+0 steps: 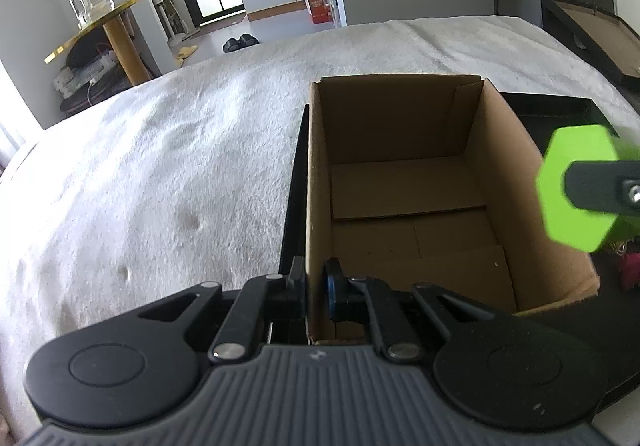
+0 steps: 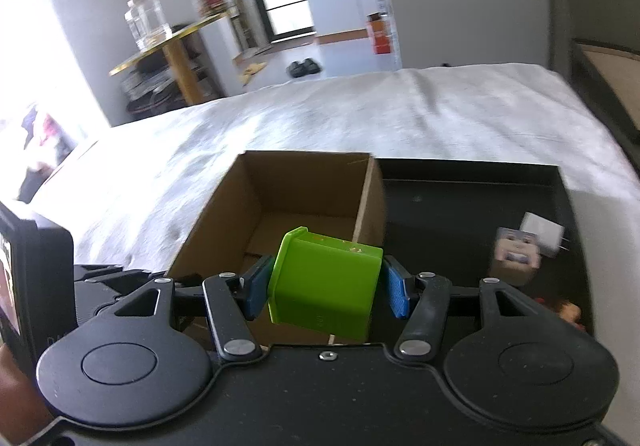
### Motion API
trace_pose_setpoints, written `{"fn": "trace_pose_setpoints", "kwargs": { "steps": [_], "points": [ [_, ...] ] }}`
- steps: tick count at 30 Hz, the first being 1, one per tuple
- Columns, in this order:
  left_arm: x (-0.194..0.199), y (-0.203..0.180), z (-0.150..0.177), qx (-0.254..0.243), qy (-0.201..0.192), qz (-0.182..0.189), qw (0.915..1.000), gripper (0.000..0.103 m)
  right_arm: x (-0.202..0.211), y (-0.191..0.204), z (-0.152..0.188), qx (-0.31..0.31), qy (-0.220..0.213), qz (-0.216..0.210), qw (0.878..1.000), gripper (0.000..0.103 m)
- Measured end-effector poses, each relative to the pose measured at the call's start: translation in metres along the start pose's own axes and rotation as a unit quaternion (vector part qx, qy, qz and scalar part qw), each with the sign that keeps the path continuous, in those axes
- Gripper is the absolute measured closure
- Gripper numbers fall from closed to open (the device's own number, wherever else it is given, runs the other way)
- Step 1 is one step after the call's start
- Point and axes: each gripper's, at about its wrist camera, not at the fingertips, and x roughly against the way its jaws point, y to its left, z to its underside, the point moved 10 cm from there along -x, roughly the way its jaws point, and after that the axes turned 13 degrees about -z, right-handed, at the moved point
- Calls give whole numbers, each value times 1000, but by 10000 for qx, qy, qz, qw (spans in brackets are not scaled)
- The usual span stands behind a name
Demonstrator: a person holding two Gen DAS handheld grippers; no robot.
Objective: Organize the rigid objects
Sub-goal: 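Carry the green cube with the right tool over the cardboard box, then open the right tool to drop the green cube into the box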
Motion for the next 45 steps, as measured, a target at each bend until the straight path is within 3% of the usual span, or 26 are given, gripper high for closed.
{"fn": "trace_pose_setpoints", "kwargs": {
  "steps": [12,24,33,45],
  "points": [
    [-4,6,2,170,-13,251,9995,95,-29,33,2,564,271,-600,9962,47],
    [-2,9,3,194,-53,445,9988,96,-33,32,29,464,646,-393,9961,47],
    [-4,9,1,223,103,318,9992,93,-32,31,31,201,714,-372,9966,47],
    [-1,4,-4,117,49,39,9999,93,-28,25,11,65,394,-465,9981,45]
  ]
}}
